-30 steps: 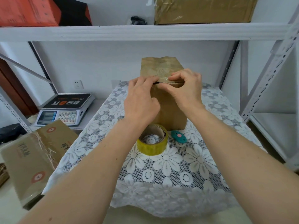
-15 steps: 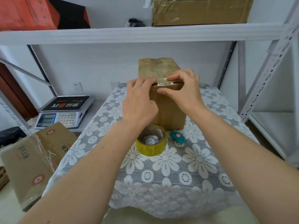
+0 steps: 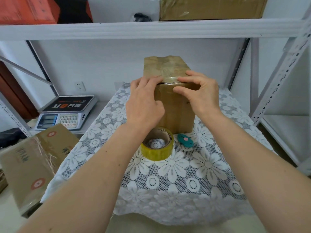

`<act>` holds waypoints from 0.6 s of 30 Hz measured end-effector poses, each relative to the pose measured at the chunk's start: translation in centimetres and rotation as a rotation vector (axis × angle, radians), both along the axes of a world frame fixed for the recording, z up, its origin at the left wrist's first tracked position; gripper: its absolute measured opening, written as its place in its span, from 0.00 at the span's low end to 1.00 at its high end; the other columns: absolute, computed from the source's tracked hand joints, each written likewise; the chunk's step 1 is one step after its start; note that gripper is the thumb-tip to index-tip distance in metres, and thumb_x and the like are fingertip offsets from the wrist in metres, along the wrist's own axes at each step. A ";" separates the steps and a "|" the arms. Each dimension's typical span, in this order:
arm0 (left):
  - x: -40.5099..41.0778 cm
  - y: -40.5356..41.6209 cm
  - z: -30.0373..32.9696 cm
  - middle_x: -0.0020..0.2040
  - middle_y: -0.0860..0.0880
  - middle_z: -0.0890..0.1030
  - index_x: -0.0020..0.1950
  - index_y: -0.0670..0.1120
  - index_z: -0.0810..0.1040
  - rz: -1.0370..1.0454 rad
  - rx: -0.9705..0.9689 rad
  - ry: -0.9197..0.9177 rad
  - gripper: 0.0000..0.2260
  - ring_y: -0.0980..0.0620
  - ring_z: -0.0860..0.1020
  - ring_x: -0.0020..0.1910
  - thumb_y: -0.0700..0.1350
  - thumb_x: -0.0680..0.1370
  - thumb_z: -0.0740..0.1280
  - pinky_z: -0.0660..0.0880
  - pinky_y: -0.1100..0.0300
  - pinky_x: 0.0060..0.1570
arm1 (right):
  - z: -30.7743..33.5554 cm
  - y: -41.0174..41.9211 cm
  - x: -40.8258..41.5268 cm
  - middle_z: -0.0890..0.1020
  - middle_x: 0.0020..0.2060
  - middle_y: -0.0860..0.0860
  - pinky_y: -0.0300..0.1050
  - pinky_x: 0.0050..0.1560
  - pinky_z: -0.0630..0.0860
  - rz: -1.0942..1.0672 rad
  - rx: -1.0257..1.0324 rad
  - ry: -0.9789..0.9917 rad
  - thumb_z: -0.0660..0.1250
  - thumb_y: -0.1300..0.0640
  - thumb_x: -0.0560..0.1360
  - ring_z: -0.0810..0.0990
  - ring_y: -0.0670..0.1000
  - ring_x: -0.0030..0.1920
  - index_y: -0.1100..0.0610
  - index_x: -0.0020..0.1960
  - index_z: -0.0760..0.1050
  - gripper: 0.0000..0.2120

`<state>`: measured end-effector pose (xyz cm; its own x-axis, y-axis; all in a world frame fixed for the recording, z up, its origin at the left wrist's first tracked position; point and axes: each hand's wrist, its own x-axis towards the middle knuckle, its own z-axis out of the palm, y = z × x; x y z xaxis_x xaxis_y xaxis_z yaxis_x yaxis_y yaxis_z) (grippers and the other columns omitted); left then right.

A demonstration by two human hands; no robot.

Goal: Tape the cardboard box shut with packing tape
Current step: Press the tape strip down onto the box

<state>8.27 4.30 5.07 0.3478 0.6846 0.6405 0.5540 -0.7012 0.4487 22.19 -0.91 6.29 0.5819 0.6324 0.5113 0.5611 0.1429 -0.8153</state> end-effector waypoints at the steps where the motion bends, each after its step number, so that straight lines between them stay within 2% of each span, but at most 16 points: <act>1: 0.0 0.0 0.0 0.63 0.57 0.72 0.66 0.55 0.71 -0.001 -0.001 -0.002 0.29 0.51 0.64 0.65 0.36 0.67 0.60 0.69 0.58 0.42 | 0.0 0.0 0.1 0.79 0.60 0.49 0.30 0.59 0.66 0.008 0.005 0.007 0.78 0.56 0.63 0.75 0.44 0.61 0.51 0.51 0.83 0.16; 2: 0.0 0.0 0.0 0.63 0.58 0.72 0.66 0.55 0.71 -0.003 -0.002 -0.004 0.28 0.51 0.64 0.65 0.36 0.67 0.60 0.69 0.58 0.42 | 0.1 -0.1 0.2 0.80 0.60 0.49 0.29 0.59 0.66 0.014 0.008 0.010 0.78 0.56 0.63 0.75 0.44 0.61 0.51 0.51 0.83 0.16; 6: 0.0 0.2 0.0 0.63 0.58 0.72 0.66 0.55 0.71 -0.004 0.007 -0.004 0.28 0.51 0.64 0.65 0.36 0.67 0.61 0.69 0.58 0.42 | 0.1 -0.5 0.4 0.81 0.58 0.48 0.39 0.64 0.69 0.039 0.015 0.021 0.78 0.57 0.64 0.76 0.44 0.61 0.49 0.50 0.82 0.15; 12: 0.1 0.2 -0.1 0.64 0.57 0.72 0.66 0.55 0.71 -0.003 0.010 -0.009 0.29 0.51 0.64 0.66 0.35 0.67 0.60 0.69 0.58 0.44 | 0.3 -1.0 1.2 0.82 0.57 0.48 0.36 0.63 0.69 0.099 0.014 0.046 0.76 0.61 0.66 0.77 0.43 0.60 0.53 0.52 0.82 0.14; 16: 0.0 0.0 -0.1 0.65 0.57 0.72 0.66 0.55 0.70 0.002 0.007 -0.005 0.30 0.51 0.64 0.66 0.34 0.67 0.61 0.68 0.58 0.44 | 0.2 -1.5 1.1 0.82 0.57 0.49 0.44 0.66 0.70 0.123 0.033 0.062 0.74 0.64 0.68 0.77 0.44 0.60 0.52 0.52 0.81 0.15; 18: 0.0 -0.1 0.0 0.65 0.57 0.71 0.67 0.55 0.70 -0.010 0.003 -0.002 0.30 0.52 0.63 0.67 0.34 0.67 0.61 0.68 0.59 0.45 | 0.3 -1.8 1.2 0.81 0.58 0.49 0.44 0.66 0.70 0.141 0.007 0.056 0.71 0.66 0.70 0.76 0.45 0.61 0.54 0.54 0.80 0.14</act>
